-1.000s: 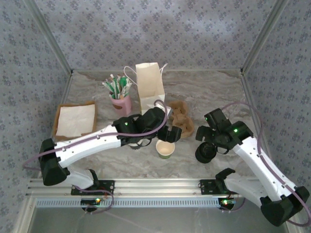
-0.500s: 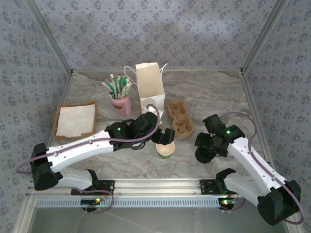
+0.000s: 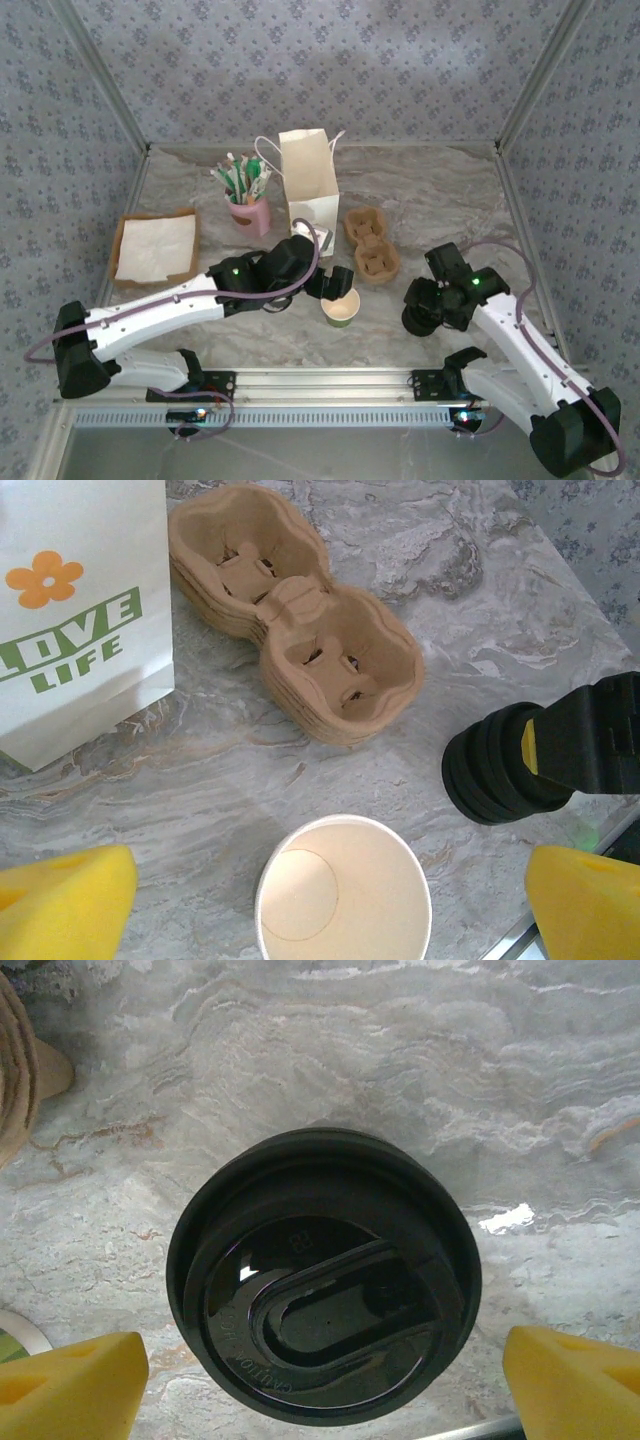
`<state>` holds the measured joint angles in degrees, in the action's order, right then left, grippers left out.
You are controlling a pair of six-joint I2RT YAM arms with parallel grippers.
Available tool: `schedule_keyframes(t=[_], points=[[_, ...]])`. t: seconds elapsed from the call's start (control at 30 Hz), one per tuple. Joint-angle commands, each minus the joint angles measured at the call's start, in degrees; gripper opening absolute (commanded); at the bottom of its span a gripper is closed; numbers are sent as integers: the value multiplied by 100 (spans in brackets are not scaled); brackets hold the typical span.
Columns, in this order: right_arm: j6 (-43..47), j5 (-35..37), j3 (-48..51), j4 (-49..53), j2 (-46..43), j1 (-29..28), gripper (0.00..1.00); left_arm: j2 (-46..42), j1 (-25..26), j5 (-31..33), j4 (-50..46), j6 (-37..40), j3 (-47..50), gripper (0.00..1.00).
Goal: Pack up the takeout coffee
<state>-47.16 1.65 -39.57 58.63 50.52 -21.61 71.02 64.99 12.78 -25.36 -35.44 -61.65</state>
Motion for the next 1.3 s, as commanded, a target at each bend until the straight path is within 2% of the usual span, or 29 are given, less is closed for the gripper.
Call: schedule_keyframes(t=[0.0, 1.27], points=[[-110, -188, 107, -92, -4, 50, 92, -162, 31, 107, 146, 20, 61, 100], [-96, -112, 180, -190, 276, 210, 79, -71, -73, -18, 234, 42, 127, 99]])
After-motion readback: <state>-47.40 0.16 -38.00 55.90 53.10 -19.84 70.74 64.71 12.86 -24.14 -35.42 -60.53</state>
